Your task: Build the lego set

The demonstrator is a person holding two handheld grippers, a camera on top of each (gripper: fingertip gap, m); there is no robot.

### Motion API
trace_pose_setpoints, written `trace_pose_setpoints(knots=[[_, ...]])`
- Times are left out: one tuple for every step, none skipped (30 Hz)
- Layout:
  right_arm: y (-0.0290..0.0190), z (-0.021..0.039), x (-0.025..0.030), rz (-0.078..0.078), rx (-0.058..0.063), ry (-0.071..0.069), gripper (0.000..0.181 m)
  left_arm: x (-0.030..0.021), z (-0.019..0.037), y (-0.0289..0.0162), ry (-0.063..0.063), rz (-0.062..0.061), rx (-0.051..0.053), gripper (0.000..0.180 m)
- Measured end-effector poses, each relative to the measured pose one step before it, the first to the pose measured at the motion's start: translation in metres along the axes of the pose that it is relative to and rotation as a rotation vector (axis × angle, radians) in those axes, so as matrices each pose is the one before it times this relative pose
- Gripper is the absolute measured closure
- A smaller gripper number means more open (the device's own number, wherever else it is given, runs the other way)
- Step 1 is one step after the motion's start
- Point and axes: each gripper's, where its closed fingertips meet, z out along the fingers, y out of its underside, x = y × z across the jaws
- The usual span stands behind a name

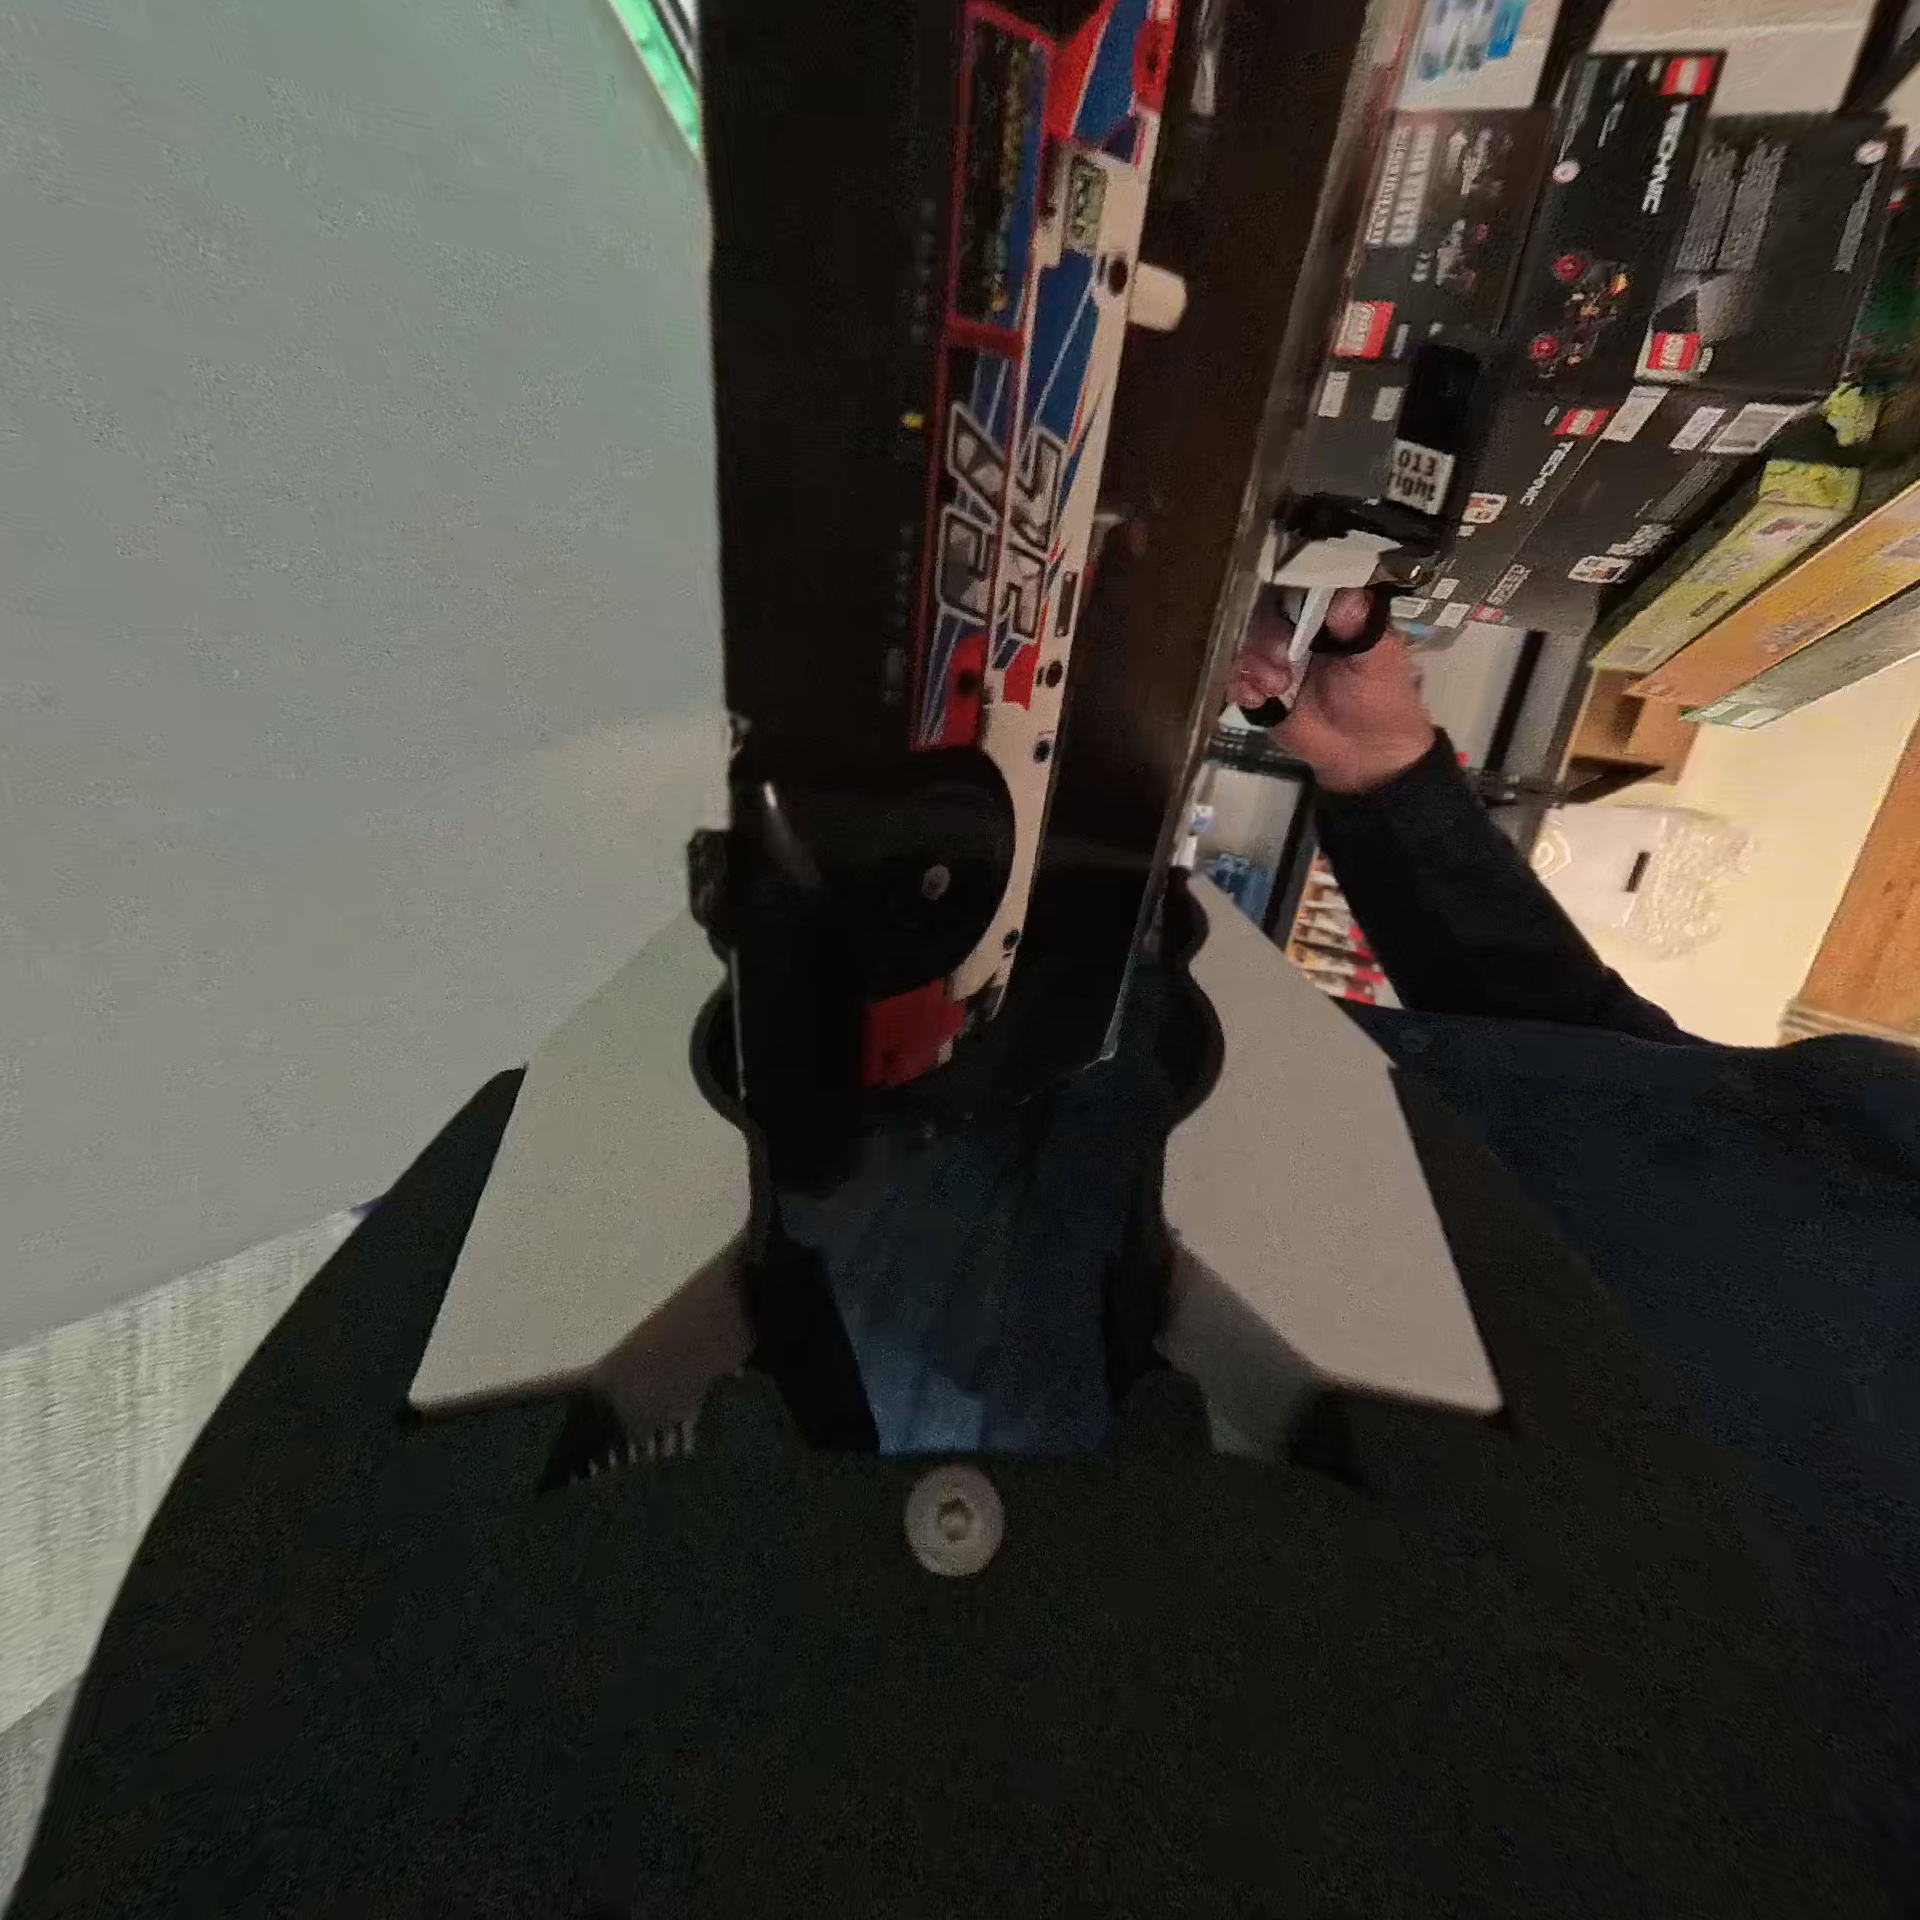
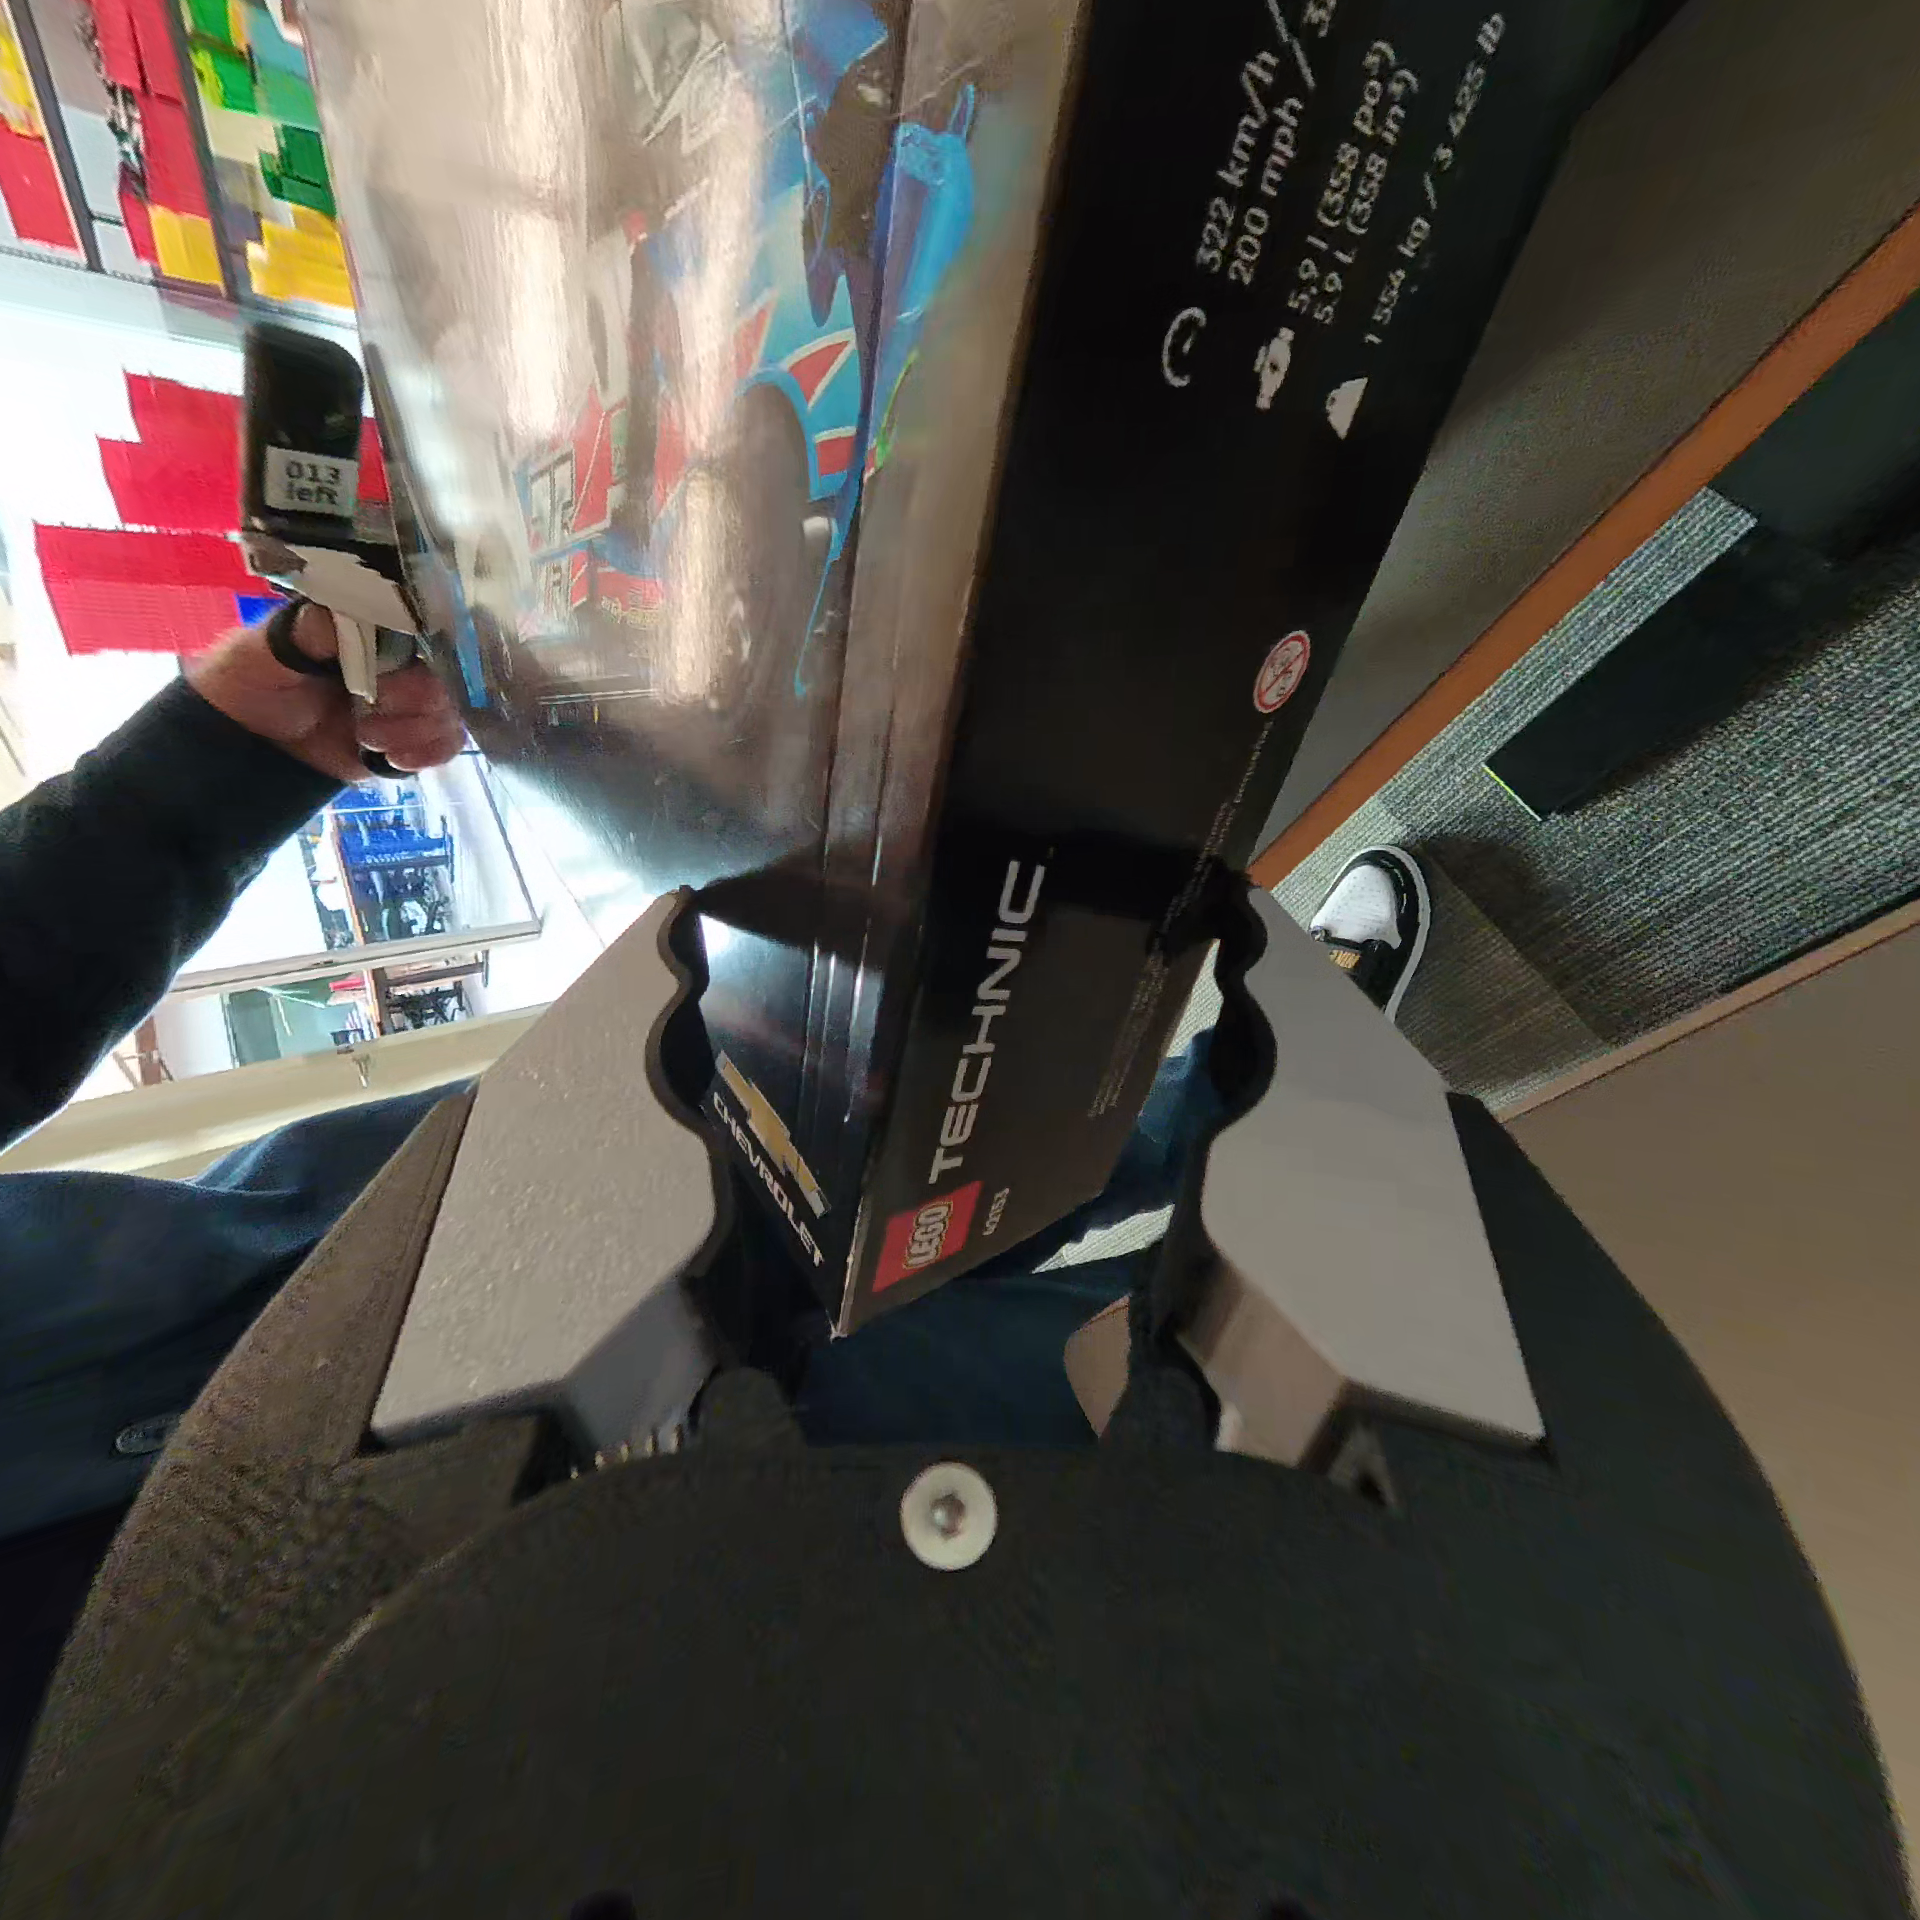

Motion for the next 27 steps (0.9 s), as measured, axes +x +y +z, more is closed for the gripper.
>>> trace_pose_setpoints(knots=[[0.00061, -0.00028, -0.00008, -0.0075, 0.0043, 0.0017, 0.082, -0.00097, 0.00248, 0.00567, 0.0307, -0.0205, 0.0033, 0.104], [0.00016, -0.00024, -0.00013, -0.0044, 0.0029, -0.0001, 0.082, -0.00204, 0.00152, 0.00294, 0.0191, -0.0014, 0.0125, 0.104], [0.00075, 0.00032, -0.00021, 0.0043, -0.0041, -0.0048, 0.083, -0.00115, -0.00036, -0.00245, 0.0197, 0.0033, 0.0392, 0.103], [0.00191, 0.00170, -0.00107, 0.0174, -0.0113, -0.0128, 0.084, 0.00181, -0.00291, -0.00909, 0.0448, -0.0179, 0.0755, 0.102], [0.00221, 0.00266, -0.00173, 0.0157, -0.0077, -0.0171, 0.085, 0.00157, -0.00616, -0.01534, 0.0505, -0.0300, 0.1099, 0.102], [0.00202, 0.00272, -0.00206, 0.0072, -0.0021, -0.0179, 0.087, 0.00210, -0.00827, -0.01660, 0.0519, -0.0303, 0.1082, 0.107], [0.00057, 0.00177, -0.00141, 0.0083, 0.0087, -0.0164, 0.088, 0.00237, -0.00932, -0.01527, 0.0395, -0.0126, 0.0890, 0.113], [-0.00084, 0.00070, -0.00080, 0.0105, 0.0187, -0.0100, 0.089, -0.00209, -0.00880, -0.01277, -0.0191, 0.0229, 0.0590, 0.123], [-0.00094, 0.00004, -0.00017, 0.0049, 0.0174, -0.0017, 0.089, -0.00475, -0.00730, -0.00851, -0.0596, 0.0466, 0.0156, 0.122], [-0.00033, -0.00031, -0.00003, 0.0000, 0.0114, 0.0021, 0.089, -0.00132, -0.00654, -0.00706, -0.0479, 0.0527, -0.0023, 0.116], [-0.00010, -0.00044, -0.00024, 0.0000, 0.0082, 0.0000, 0.089, -0.00038, -0.00697, -0.00900, -0.0435, 0.0376, 0.0031, 0.112], [-0.00033, -0.00054, -0.00005, 0.0030, 0.0072, -0.0012, 0.090, 0.00166, -0.00761, -0.01064, -0.0388, 0.0483, 0.0117, 0.116], [-0.00028, -0.00039, 0.00010, 0.0043, 0.0056, -0.0018, 0.090, 0.00258, -0.00763, -0.01255, -0.0400, 0.0574, 0.0221, 0.120], [-0.00017, -0.00014, 0.00000, 0.0025, 0.0035, -0.0001, 0.090, 0.00092, -0.00709, -0.01437, -0.0588, 0.0684, 0.0363, 0.123], [-0.00008, 0.00005, -0.00013, -0.0015, 0.0026, 0.0023, 0.090, 0.00444, -0.00490, -0.01374, -0.0420, 0.0756, 0.0380, 0.125], [-0.00012, 0.00020, -0.00010, -0.0006, 0.0023, 0.0020, 0.090, 0.00769, -0.00082, -0.00912, -0.0232, 0.0663, 0.0158, 0.126], [-0.00002, 0.00013, -0.00018, 0.0009, 0.0021, 0.0003, 0.090, 0.00844, 0.00489, 0.00038, -0.0166, 0.0574, -0.0364, 0.124], [-0.00006, 0.00015, -0.00006, 0.0006, 0.0018, 0.0003, 0.090, 0.01014, 0.01032, 0.00742, 0.0011, 0.0434, -0.0652, 0.122], [-0.00009, 0.00037, 0.00010, 0.0000, 0.0018, 0.0012, 0.090, 0.00948, 0.01536, 0.01243, 0.0091, 0.0214, -0.0766, 0.122], [-0.00011, 0.00071, -0.00025, 0.0007, 0.0022, -0.0003, 0.090, 0.00761, 0.02046, 0.01799, 0.0130, -0.0021, -0.0915, 0.117], [-0.00005, 0.00102, -0.00103, -0.0031, -0.0003, -0.0016, 0.090, 0.00837, 0.02459, 0.02099, 0.0349, -0.0245, -0.1012, 0.108], [-0.00004, 0.00075, -0.00109, -0.0122, -0.0062, 0.0059, 0.089, 0.00698, 0.02429, 0.01262, 0.0369, -0.0403, -0.0450, 0.094], [-0.00009, 0.00017, -0.00028, -0.0128, -0.0104, 0.0138, 0.089, 0.00027, 0.01434, -0.00170, -0.0008, -0.0312, 0.0438, 0.091], [-0.00078, -0.00129, -0.00007, -0.0094, -0.0061, 0.0138, 0.089, 0.00035, 0.00477, -0.00329, 0.0063, -0.0143, 0.0380, 0.088], [-0.00169, -0.00221, 0.00039, -0.0039, 0.0047, 0.0087, 0.088, 0.00353, -0.00050, -0.00285, 0.0421, -0.0204, 0.0087, 0.088], [-0.00091, -0.00202, 0.00195, 0.0008, 0.0026, 0.0093, 0.086, 0.00529, -0.00295, -0.00344, 0.0662, -0.0449, 0.0030, 0.087], [0.00103, -0.00055, 0.00281, -0.0005, -0.0077, 0.0089, 0.083, 0.00313, -0.00415, -0.00369, 0.0596, -0.0460, 0.0072, 0.094]])
